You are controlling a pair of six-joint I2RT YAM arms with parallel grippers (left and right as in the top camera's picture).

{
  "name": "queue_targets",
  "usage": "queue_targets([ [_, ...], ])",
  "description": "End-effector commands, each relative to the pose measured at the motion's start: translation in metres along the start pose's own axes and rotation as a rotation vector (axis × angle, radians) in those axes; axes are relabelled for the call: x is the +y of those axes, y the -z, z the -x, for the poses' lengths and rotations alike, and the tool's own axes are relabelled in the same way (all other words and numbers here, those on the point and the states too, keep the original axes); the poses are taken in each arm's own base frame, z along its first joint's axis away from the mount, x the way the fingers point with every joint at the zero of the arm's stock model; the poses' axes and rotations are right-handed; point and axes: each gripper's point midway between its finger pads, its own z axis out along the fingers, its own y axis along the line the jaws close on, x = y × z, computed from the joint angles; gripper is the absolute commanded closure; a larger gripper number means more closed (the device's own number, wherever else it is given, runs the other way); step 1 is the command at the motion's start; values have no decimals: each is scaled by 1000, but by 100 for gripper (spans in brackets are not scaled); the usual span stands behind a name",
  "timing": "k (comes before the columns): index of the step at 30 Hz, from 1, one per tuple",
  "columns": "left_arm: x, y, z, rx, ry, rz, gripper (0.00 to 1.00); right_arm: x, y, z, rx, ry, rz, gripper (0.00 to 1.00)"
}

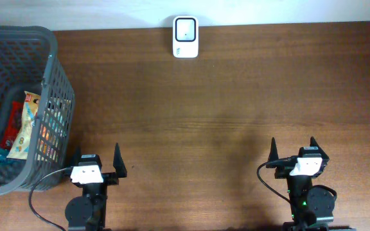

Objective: Scan the item barcode
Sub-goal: 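Raise the left gripper and swing it toward the grey basket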

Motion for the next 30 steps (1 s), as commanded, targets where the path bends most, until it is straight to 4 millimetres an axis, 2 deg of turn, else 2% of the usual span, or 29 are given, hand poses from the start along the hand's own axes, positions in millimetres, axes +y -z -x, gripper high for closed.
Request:
queue_targets([
  [1, -1, 0, -1, 0, -15, -9, 1, -2, 0, -3, 7, 0, -17, 2],
  [24, -1, 0, -1, 0, -15, -9, 1, -2, 0, -3, 7, 0, -17, 2],
  [26, 23, 1, 5, -21, -103, 130, 1, -2, 0, -3, 7, 0, -17, 2],
  [28, 11, 1, 15, -66, -78, 67, 1, -2, 0, -3, 7, 0, -17, 2],
  [30, -21, 6, 47, -203, -79, -114, 1, -2, 0, -3, 7, 0, -17, 2],
])
